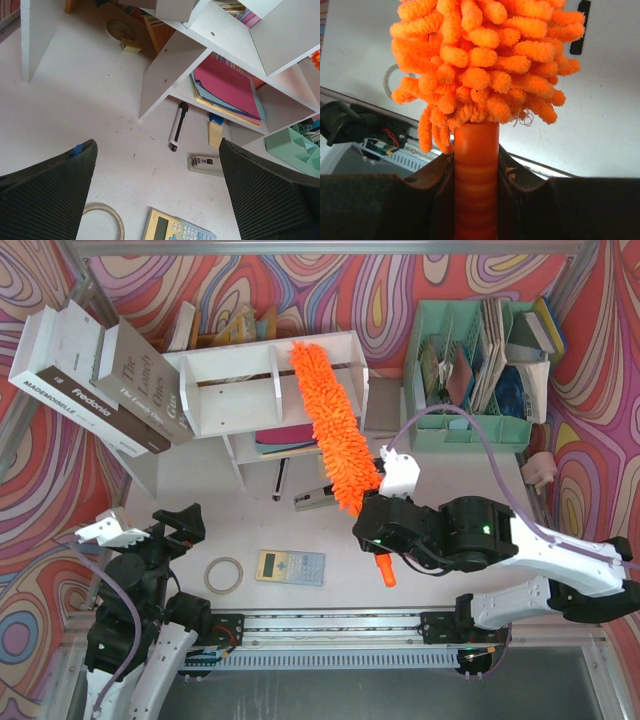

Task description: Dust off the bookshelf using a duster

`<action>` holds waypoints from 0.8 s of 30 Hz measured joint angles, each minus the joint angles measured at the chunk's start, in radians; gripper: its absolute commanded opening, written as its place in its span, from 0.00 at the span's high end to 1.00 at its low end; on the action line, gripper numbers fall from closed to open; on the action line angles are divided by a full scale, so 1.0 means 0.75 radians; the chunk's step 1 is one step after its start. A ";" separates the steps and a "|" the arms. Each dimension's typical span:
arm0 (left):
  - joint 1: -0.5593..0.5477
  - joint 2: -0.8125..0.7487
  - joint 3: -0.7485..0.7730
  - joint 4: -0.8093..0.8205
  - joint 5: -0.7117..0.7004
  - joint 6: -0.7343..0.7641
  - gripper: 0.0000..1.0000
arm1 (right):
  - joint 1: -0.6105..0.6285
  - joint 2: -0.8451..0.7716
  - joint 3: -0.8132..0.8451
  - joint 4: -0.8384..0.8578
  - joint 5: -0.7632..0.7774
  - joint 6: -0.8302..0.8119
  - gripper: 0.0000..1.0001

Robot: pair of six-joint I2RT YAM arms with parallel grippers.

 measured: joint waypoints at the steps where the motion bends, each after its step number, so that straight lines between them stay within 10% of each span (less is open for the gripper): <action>1: 0.000 0.000 0.000 0.000 -0.001 0.000 0.02 | 0.000 -0.018 -0.006 0.000 0.003 0.007 1.00; 24: 0.003 0.000 0.000 0.000 -0.001 -0.001 0.02 | 0.007 -0.042 -0.230 -0.052 0.040 0.256 1.00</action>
